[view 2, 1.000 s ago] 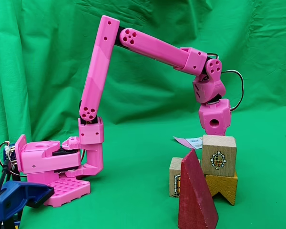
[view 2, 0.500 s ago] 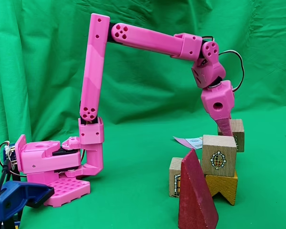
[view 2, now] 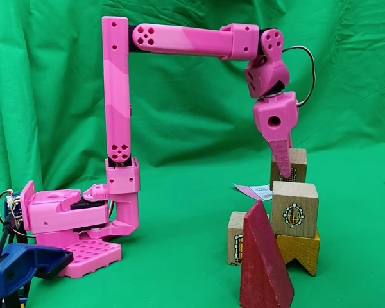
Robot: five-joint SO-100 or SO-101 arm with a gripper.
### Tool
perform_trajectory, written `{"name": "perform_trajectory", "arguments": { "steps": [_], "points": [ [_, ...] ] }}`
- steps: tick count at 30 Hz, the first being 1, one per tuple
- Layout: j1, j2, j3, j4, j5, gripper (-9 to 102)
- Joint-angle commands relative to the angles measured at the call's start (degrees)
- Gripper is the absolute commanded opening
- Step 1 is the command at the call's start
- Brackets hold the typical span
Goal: Grasp some building blocks and build the house on the picture.
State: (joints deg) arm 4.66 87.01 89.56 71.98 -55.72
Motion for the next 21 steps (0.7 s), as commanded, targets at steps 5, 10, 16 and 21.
{"name": "perform_trajectory", "arguments": {
  "steps": [5,10,16,21],
  "points": [
    [-0.1,7.1,-2.6,5.1,-0.2,20],
    [-0.1,9.9,-2.1,8.6,-0.2,20],
    [0.0,12.2,-1.5,10.1,-0.3,20],
    [0.8,12.2,-1.6,10.1,-0.3,20]
  ]
}}
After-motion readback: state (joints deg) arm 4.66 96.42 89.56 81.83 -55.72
